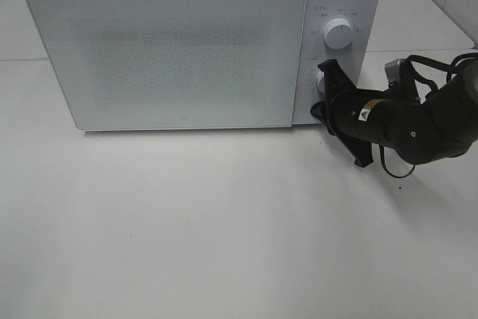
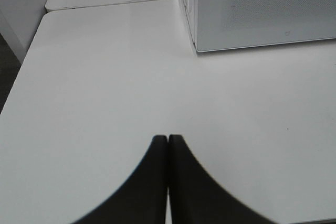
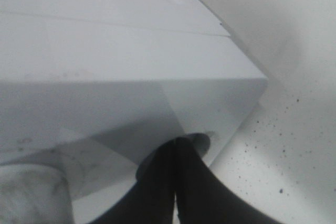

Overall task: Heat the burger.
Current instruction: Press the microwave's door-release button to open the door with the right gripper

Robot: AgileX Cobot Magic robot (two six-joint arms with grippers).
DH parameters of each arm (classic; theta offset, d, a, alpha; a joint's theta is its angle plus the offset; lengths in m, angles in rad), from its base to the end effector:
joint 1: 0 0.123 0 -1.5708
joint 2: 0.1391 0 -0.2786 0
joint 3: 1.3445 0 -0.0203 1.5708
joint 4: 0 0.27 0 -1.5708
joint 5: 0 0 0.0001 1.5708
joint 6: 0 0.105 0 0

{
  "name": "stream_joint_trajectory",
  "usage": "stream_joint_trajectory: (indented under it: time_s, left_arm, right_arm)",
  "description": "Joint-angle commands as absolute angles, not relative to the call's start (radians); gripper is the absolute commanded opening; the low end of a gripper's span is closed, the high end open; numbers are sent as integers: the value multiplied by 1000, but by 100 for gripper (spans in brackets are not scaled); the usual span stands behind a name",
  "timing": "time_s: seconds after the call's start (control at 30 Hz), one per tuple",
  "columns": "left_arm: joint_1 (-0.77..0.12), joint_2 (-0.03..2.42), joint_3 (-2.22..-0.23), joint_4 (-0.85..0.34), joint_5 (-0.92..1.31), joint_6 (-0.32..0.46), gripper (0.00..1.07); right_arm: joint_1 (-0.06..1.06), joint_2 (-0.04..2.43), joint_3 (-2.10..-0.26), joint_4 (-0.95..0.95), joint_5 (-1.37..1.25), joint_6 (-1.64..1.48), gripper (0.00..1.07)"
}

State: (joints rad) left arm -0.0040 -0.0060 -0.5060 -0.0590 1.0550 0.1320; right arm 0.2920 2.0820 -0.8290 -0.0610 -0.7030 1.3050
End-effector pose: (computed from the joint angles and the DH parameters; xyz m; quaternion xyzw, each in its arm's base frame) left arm 0.0295 -0.0055 0.2828 0.0589 0.8462 0.0044 0.5296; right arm 0.3699 0.1155 0.0576 0.3860 0.7579 0.3798 0.3637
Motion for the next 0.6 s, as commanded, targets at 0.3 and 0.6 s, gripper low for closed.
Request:
stream_joint_trajectory:
  time_s: [0.3, 0.6]
  left_arm:
    - [-1, -25, -504, -63, 1041, 126, 0]
    - [-1, -25, -504, -63, 1041, 126, 0]
  right_arm:
    - [277, 2032, -915, -48, -828, 1324, 0]
    - [277, 1892, -912, -240, -471, 1283, 7]
